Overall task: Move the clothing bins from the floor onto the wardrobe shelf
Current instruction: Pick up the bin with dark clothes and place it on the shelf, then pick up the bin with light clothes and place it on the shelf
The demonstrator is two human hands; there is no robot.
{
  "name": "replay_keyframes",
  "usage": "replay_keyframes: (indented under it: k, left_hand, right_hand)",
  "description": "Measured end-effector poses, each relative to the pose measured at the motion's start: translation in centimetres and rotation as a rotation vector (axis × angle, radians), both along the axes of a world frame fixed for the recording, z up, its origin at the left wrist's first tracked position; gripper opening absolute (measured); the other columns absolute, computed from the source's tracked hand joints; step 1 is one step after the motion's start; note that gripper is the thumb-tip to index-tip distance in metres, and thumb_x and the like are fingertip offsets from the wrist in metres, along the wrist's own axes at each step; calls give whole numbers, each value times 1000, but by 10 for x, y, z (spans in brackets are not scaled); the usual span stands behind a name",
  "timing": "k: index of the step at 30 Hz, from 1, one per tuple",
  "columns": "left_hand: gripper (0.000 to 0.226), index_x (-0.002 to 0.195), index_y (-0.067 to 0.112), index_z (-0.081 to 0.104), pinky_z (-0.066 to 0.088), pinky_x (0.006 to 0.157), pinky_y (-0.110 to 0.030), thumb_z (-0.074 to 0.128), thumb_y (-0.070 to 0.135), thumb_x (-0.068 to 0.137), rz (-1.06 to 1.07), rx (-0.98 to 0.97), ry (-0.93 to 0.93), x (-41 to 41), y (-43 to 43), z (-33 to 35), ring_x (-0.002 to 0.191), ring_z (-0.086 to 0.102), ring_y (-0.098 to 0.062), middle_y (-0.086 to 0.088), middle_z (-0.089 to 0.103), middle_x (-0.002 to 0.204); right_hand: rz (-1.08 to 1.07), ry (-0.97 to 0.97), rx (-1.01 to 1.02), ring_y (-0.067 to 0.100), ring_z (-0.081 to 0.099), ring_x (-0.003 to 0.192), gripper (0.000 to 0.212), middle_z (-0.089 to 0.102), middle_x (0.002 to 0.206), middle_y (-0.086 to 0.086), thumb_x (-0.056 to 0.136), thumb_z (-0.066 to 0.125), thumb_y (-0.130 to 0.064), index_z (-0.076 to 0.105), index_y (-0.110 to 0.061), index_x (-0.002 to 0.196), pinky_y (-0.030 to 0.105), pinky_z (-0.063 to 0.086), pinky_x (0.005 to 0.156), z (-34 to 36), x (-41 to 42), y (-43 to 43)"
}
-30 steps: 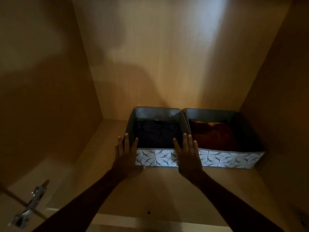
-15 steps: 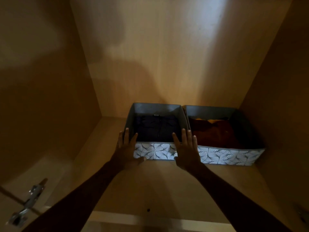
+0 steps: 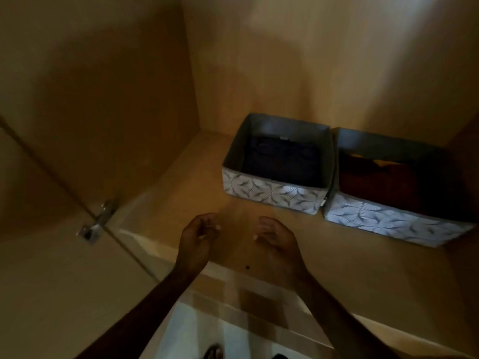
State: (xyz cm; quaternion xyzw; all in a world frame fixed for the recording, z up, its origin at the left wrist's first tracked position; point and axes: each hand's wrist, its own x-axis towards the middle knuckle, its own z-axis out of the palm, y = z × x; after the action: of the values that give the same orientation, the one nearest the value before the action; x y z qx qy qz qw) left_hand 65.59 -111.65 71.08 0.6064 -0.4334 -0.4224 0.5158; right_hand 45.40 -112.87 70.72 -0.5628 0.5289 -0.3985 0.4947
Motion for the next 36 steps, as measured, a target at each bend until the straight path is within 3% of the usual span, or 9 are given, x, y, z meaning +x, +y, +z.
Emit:
replay_keyframes:
  k: [2, 5, 7, 12, 16, 21, 26, 33, 36]
  left_hand:
    - [24, 96, 24, 68, 49, 78, -23, 64, 2, 88, 95, 50, 6, 3, 30, -9, 91, 64, -11, 6, 70, 101]
    - [17, 104, 19, 68, 51, 80, -33, 63, 10, 91, 266, 156, 35, 6, 83, -22, 95, 66, -19, 0, 71, 100]
    - [19, 110, 14, 67, 50, 78, -30, 61, 10, 92, 383, 195, 68, 1, 124, -27, 96, 67, -19, -3, 72, 102]
    - [18, 108, 14, 67, 48, 72, -26, 64, 10, 90, 693, 265, 136, -20, 234, -45, 90, 68, -22, -6, 72, 100]
    - [20, 111, 12, 65, 47, 71, -25, 61, 9, 92, 913, 306, 214, -48, 323, -51, 87, 66, -18, -7, 72, 101]
    - [21, 113, 12, 66, 46, 67, -20, 61, 11, 92, 1166, 312, 230, -82, 425, -60, 80, 66, -9, -3, 73, 100]
    - [19, 108, 17, 67, 46, 70, -24, 61, 11, 91, 1323, 301, 262, -109, 516, -68, 83, 67, -16, -3, 74, 98]
    - [20, 110, 20, 64, 49, 75, -27, 59, 14, 93, 1484, 326, 276, -128, 635, -73, 91, 67, -16, 0, 71, 102]
    - [22, 114, 19, 63, 51, 76, -28, 60, 16, 93, 1536, 347, 275, -123, 667, -79, 92, 67, -16, -1, 70, 103]
  right_hand:
    - [103, -21, 34, 11, 63, 108, 61, 67, 116, 0, 72, 69, -45, 58, -19, 126, 25, 53, 88, -4, 11, 10]
    - [261, -27, 112, 5, 64, 105, 52, 67, 114, -6, 74, 68, -37, 60, -24, 123, 17, 51, 77, -10, 20, 29]
    - [380, -2, 139, 5, 64, 102, 47, 67, 112, -7, 76, 67, -34, 60, -25, 121, 15, 50, 75, -18, 23, 40]
    - [688, 115, 153, 7, 66, 100, 39, 71, 106, -7, 77, 67, -36, 62, -30, 114, 27, 53, 87, -44, 36, 82]
    - [913, 178, 164, 12, 67, 97, 38, 71, 105, -3, 72, 66, -46, 61, -36, 108, 35, 56, 87, -59, 53, 136]
    - [1208, 246, 140, 10, 65, 95, 38, 70, 102, -5, 78, 66, -36, 61, -28, 114, 26, 53, 82, -66, 75, 218]
    - [1387, 268, 129, 9, 65, 85, 37, 70, 98, -4, 81, 68, -27, 63, -21, 117, 17, 49, 75, -67, 90, 307]
    - [1506, 273, 112, 13, 67, 88, 25, 70, 97, -6, 78, 68, -34, 64, -34, 103, 27, 53, 79, -69, 110, 420]
    - [1552, 295, 106, 14, 68, 91, 25, 70, 100, -3, 83, 69, -27, 65, -30, 107, 29, 54, 82, -76, 125, 454]
